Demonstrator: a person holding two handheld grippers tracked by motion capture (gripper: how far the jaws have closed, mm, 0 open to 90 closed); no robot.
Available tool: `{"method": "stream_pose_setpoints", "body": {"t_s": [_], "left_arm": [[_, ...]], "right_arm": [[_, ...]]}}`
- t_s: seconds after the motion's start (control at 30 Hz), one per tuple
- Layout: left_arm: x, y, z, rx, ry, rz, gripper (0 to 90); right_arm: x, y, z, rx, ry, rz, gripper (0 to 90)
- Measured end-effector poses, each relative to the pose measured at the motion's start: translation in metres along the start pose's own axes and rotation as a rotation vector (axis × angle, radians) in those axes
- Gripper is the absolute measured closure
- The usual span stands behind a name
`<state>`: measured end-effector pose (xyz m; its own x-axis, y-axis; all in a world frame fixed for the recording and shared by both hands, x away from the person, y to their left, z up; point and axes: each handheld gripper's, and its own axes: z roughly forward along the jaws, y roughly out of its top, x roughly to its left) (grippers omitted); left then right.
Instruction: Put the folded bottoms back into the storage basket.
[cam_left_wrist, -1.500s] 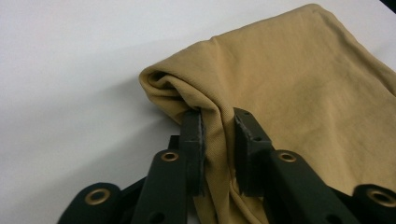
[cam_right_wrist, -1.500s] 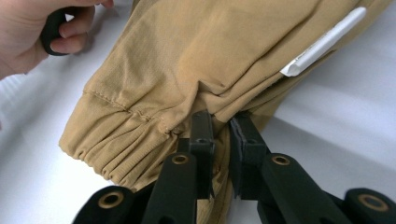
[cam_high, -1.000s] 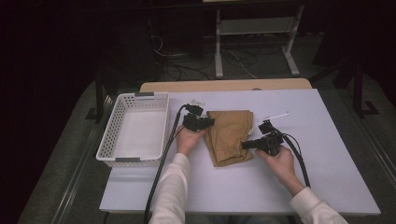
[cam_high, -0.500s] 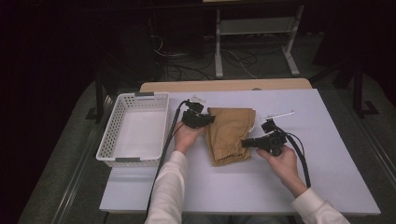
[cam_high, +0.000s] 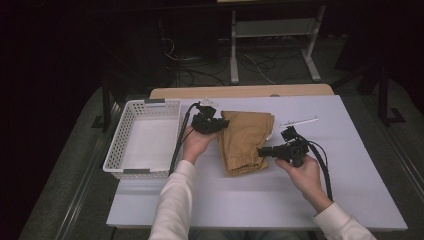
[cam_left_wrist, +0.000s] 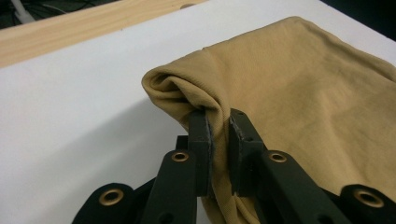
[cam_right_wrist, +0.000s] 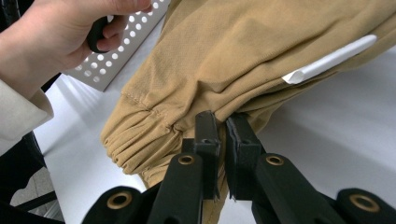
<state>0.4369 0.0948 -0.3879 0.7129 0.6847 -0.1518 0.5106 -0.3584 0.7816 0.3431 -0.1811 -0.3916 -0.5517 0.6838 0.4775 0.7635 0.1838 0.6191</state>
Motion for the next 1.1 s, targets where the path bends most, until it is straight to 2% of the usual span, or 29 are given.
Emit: {"method": "stream_pose_setpoints", "body": {"t_s": [0.37, 0.5, 0.77, 0.97, 1.1], "left_arm": [[-0.009, 0.019, -0.009, 0.022, 0.005, 0.059, 80.5], [-0.007, 0.021, -0.013, 0.01, -0.007, 0.033, 80.5], [-0.004, 0.025, -0.023, 0.015, 0.0, 0.047, 80.5], [0.001, 0.029, -0.038, -0.011, 0.009, 0.043, 80.5], [0.004, 0.03, -0.045, -0.006, 0.022, 0.045, 80.5]], "right_arm": [[0.012, 0.008, -0.015, -0.021, 0.006, -0.034, 82.8], [0.016, 0.011, -0.019, -0.029, 0.007, -0.045, 82.8], [0.027, 0.019, -0.022, -0.037, 0.013, -0.068, 82.7], [0.035, 0.027, -0.022, -0.045, 0.014, -0.089, 82.8], [0.041, 0.032, -0.02, -0.044, 0.019, -0.1, 82.7]]}}
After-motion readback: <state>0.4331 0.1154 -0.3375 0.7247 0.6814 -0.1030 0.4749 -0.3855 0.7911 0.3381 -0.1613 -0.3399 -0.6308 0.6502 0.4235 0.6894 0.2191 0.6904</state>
